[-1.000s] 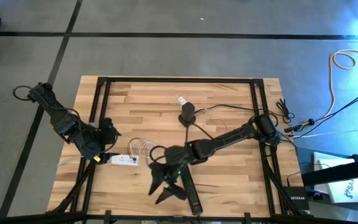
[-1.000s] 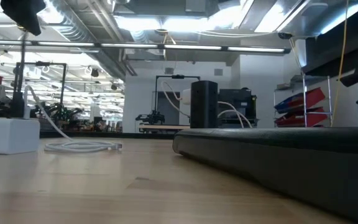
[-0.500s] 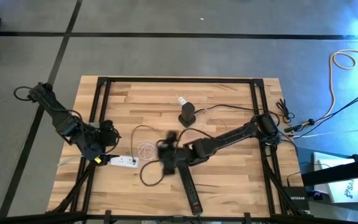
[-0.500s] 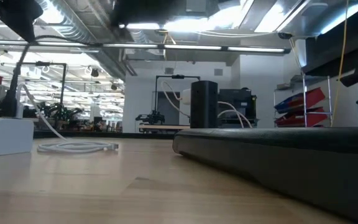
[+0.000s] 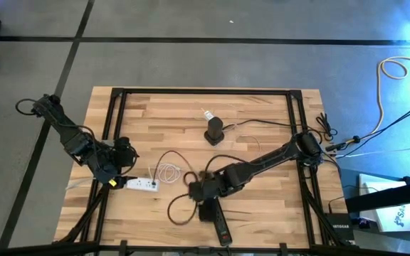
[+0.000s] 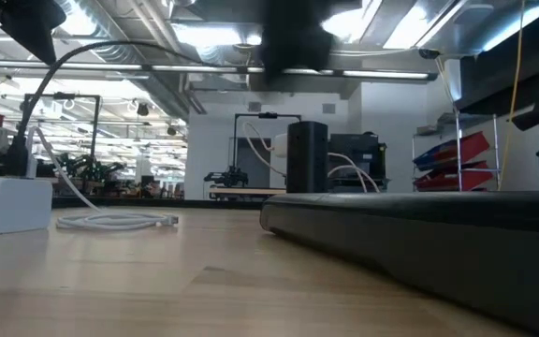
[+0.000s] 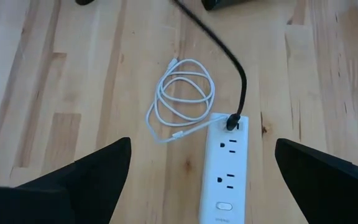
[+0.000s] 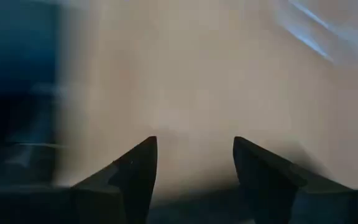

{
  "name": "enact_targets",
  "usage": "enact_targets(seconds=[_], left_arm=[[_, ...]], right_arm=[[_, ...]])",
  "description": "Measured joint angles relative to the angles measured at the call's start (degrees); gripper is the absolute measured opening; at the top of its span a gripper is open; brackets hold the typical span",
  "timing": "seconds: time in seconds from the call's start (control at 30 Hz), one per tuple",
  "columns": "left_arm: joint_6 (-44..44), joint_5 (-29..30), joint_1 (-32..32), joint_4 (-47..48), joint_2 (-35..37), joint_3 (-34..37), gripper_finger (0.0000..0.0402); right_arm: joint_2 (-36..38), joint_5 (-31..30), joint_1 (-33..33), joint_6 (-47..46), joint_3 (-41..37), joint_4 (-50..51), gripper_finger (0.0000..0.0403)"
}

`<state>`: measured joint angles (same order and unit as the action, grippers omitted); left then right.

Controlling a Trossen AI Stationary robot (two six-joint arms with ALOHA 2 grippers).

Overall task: Insert USB
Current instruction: Insert the black USB cable into the white outlet extension

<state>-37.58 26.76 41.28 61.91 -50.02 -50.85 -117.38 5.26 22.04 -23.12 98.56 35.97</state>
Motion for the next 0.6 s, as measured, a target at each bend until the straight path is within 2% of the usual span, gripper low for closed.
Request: enact_targets(seconds=[0.1,0.3,0.4,0.6], left_arm=[[0.0,0.0,0.0,0.0,0.0,0.0,0.0379],[1.8,-0.8,0.0,0.1,0.0,0.0,0.0379],[3.3,-1.0,0.0,-0.1,0.0,0.0,0.0379],[7.7,-3.4,0.0,-8.7,0.0,0.0,0.0379]], right_arm=[[0.2,13.7,0.2,5.0,0.0,-15.9,0.0193],[0.2,37.2,0.0,3.6,0.0,-41.5,0.0193],[0.4,39.3,0.1,3.5,0.1,-47.7,0.0193],[0.3,37.7,-0.4,2.4,0.1,-42.7,0.0193]])
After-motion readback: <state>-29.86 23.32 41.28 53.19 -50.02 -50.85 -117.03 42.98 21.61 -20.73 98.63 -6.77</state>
